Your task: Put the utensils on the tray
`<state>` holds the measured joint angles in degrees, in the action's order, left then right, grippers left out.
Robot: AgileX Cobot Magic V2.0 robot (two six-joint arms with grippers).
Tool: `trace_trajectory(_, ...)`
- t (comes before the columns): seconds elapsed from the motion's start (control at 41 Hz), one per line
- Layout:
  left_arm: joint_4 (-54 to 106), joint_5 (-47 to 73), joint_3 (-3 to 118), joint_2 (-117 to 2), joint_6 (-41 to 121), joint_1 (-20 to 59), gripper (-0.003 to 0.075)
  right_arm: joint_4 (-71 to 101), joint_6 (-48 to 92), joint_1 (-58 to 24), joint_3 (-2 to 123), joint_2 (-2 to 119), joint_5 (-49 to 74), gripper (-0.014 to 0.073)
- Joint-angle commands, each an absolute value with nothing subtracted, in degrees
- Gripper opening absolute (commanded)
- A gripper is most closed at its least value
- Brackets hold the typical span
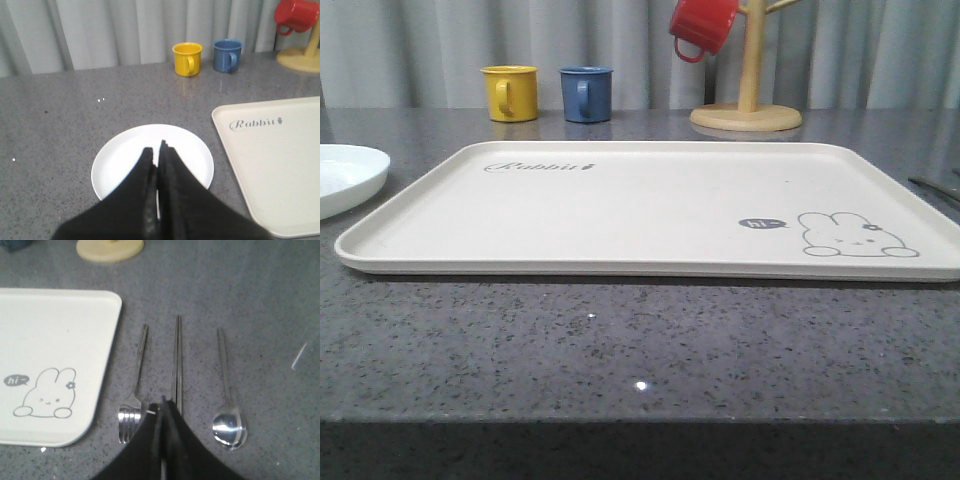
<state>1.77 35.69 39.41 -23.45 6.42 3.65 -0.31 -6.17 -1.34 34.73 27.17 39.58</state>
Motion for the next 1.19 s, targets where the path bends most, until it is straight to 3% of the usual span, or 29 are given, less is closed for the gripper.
trace_trajectory(0.0, 1.9, 31.8, 41.0, -25.8, 6.4, 3.6, -0.002, -1.1, -6.1, -1.1, 36.7, 29.9, 36.8, -0.0116)
trace_trajectory(0.292, 2.6, 31.8, 41.0, -27.4, 6.4, 3.6, -0.0019, -1.2, -6.1, -1.1, 36.7, 32.2, 37.9, -0.0106)
trace_trajectory(0.414, 3.1, 32.5, 41.0, -27.4, 6.4, 3.6, 0.0024, -1.3, -4.4, -1.1, 36.7, 32.2, 38.0, 0.0036)
trace_trajectory(0.463, 3.3, 33.2, 41.0, -27.4, 6.4, 3.6, 0.0096, -1.3, -4.1, -1.1, 36.7, 32.2, 38.0, 0.0136)
trace_trajectory(0.56, 3.6, 33.6, 41.0, -27.4, 6.4, 3.6, 0.0315, -1.3, -4.1, -1.1, 36.7, 32.2, 38.0, 0.0339)
trace_trajectory(0.609, 3.6, 33.7, 41.0, -27.4, 6.4, 3.6, 0.044, -1.3, -4.1, -1.1, 36.7, 32.2, 38.0, 0.0382)
trace_trajectory(0.707, 3.6, 36.0, 41.2, -27.8, 6.3, 3.6, 0.055, -1.3, -4.1, -1.1, 36.7, 32.2, 38.0, 0.0403)
trace_trajectory(0.829, 3.3, 42.1, 43.4, -32.3, 5.9, 3.6, 0.0546, -1.3, -4.1, -1.1, 36.7, 32.2, 38.0, 0.0402)
trace_trajectory(1.048, 2.0, 53.6, 52.6, -51.1, 5.9, 3.5, 0.0546, -1.3, -4.1, -1.1, 36.7, 32.2, 38.0, 0.0402)
trace_trajectory(1.17, 1.0, 54.0, 56.3, -60.3, 5.9, -1.2, 0.0546, -1.3, -4.1, -1.1, 36.7, 32.2, 38.0, 0.0402)
